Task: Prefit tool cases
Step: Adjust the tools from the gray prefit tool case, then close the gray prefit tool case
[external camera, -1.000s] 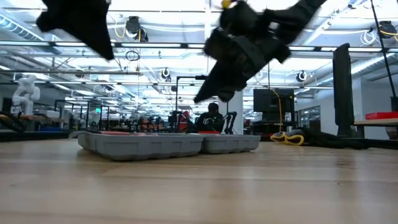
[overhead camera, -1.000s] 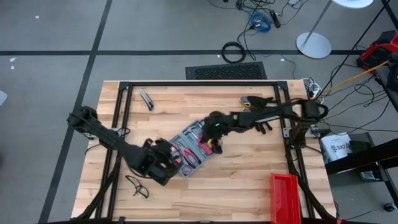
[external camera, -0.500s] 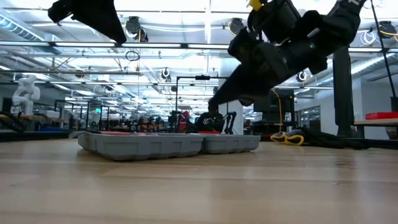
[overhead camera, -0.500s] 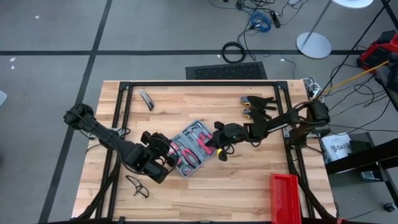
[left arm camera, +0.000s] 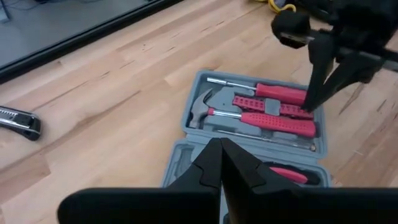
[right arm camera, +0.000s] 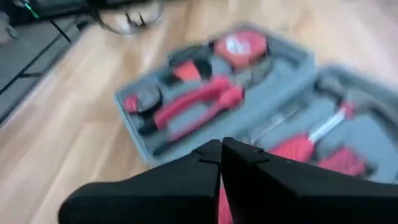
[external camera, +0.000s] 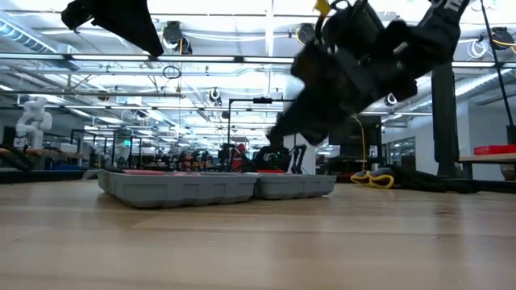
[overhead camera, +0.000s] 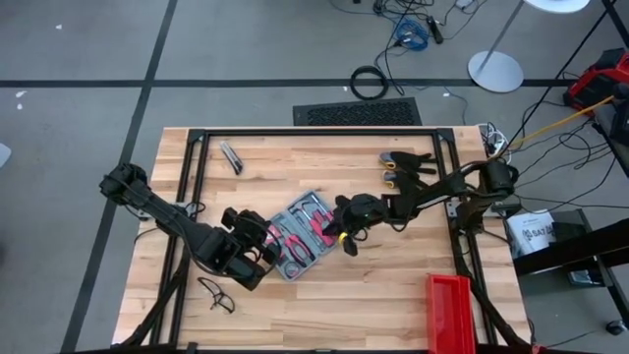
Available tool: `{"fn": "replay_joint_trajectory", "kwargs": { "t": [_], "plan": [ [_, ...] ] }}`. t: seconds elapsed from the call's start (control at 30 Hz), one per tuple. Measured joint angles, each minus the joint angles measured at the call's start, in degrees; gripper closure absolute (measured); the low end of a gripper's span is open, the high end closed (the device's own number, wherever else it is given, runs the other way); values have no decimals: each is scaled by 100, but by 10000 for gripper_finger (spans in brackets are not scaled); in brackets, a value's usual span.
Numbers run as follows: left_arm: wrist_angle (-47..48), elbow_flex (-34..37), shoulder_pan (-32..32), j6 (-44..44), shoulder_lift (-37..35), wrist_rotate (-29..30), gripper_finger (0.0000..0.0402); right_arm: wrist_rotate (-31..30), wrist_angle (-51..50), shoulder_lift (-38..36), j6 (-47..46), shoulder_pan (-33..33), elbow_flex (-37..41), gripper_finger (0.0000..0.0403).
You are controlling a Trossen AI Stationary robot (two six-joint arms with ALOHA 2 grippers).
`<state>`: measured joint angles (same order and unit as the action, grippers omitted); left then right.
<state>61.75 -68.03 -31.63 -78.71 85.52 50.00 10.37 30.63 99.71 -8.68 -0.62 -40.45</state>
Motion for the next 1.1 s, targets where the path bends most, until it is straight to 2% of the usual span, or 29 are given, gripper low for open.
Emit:
{"fn": "replay_joint_trajectory", "kwargs": {
  "t": [0.1,0.2,0.37,0.57,0.73,0.87,0.97,1.1],
  "plan": [
    [-15,0,-1,-1,0,-14,393,-31,-142,15,67,4,-19,403],
    [-18,0,-1,-1,0,-22,393,2,-289,348,-79,4,-10,403],
    [-16,0,-1,2,0,-24,393,196,-104,673,-258,31,-24,403],
    [127,0,-1,1,0,-212,393,-21,-57,55,28,62,-23,403],
    [236,41,-76,-137,0,-394,393,-772,-1079,-676,544,279,-26,403],
    [263,110,-121,-215,0,-456,393,-846,-1364,-997,757,458,-30,403],
    [567,122,-141,-649,0,-464,393,-1437,-1790,-1039,878,717,-29,403],
    [1255,122,-139,-1560,0,-749,393,-1441,-2309,-1031,807,1166,-28,403]
  ]
}}
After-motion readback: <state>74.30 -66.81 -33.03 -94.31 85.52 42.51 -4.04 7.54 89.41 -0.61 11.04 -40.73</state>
